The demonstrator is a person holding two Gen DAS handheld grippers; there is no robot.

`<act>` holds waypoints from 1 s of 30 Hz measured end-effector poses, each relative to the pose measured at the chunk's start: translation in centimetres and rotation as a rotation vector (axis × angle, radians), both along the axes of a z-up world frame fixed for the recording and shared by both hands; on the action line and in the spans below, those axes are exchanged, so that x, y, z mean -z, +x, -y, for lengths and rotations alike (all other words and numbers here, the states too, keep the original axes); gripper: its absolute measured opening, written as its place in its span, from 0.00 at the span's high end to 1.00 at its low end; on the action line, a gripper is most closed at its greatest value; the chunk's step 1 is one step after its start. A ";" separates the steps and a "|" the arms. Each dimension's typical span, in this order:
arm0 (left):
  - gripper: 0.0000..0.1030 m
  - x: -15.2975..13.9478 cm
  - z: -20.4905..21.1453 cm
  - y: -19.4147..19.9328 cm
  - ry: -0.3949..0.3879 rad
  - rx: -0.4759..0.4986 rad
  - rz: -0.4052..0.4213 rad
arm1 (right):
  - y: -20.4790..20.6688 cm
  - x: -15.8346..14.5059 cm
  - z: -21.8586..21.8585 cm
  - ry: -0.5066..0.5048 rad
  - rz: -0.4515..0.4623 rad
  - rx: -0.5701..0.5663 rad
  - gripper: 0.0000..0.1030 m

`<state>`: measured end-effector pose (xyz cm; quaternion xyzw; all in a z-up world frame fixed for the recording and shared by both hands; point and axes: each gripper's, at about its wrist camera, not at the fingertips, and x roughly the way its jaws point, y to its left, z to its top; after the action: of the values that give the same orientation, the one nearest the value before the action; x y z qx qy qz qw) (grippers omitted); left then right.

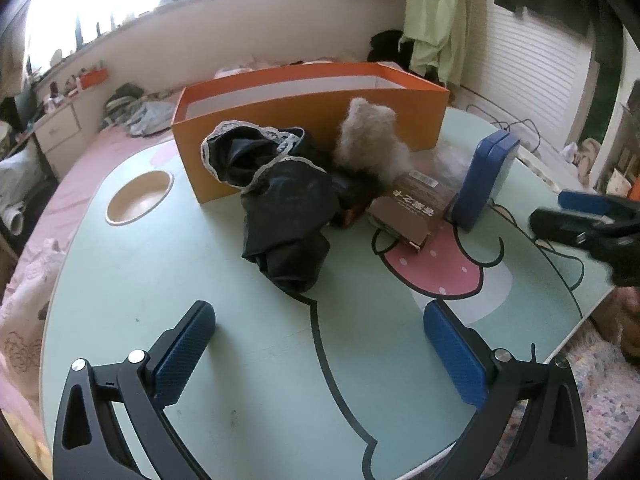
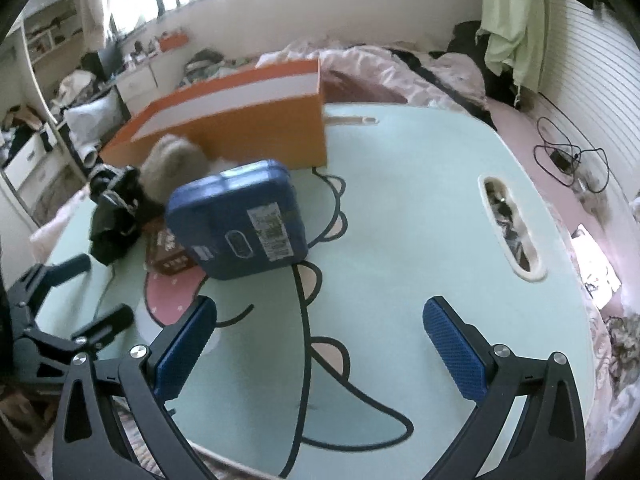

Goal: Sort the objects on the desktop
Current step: 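Reach into the box with the right gripper and grasp the green toy car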

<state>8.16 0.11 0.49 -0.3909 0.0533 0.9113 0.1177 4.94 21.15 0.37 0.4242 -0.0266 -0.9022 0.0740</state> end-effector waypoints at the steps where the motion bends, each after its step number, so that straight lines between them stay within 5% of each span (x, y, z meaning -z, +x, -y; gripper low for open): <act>1: 0.00 0.0 0.0 0.0 0.002 0.001 -0.002 | 0.3 -0.4 0.1 -0.002 -0.016 -0.008 0.00; 6: 0.00 0.1 -0.1 0.1 0.001 0.004 -0.010 | 0.3 -4.5 1.5 -0.085 -0.075 -0.103 0.03; 10: 0.00 0.1 -0.1 0.3 0.003 0.010 -0.014 | -2.0 -7.7 4.5 -0.154 -0.049 -0.215 0.04; 14: 0.00 0.1 -0.2 0.3 0.004 0.012 -0.016 | -6.1 -9.3 8.1 -0.213 0.035 -0.318 0.15; 19: 0.00 0.1 -0.2 0.3 0.006 0.018 -0.020 | -10.9 -8.9 10.6 -0.333 0.171 -0.394 0.19; 30: 0.00 0.1 -0.2 0.2 0.009 0.023 -0.025 | -17.4 -5.8 15.6 -0.192 0.351 -0.395 0.28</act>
<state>8.37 0.35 0.41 -0.3784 0.0552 0.9149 0.1292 -12.42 5.57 6.16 0.5620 -0.0412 -0.7763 0.2825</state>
